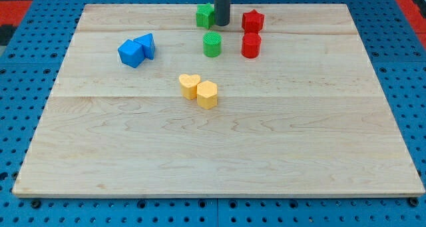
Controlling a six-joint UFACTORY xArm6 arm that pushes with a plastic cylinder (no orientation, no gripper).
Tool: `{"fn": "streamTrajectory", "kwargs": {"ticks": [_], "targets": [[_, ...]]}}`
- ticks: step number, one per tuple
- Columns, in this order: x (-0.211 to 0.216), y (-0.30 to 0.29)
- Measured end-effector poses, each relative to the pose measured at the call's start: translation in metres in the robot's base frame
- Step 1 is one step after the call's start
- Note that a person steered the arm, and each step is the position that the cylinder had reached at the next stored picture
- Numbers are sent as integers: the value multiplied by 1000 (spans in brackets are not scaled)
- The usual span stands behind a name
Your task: Slightly push the green star to left
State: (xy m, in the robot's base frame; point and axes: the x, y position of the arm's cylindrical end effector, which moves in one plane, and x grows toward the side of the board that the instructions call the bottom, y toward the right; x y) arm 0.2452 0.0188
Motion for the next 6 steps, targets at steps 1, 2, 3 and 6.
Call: {"fn": "streamTrajectory", "kwargs": {"ticks": [1, 2, 3, 6], "targets": [[-4, 13], [-29, 37], [-50, 32], [-27, -32]]}}
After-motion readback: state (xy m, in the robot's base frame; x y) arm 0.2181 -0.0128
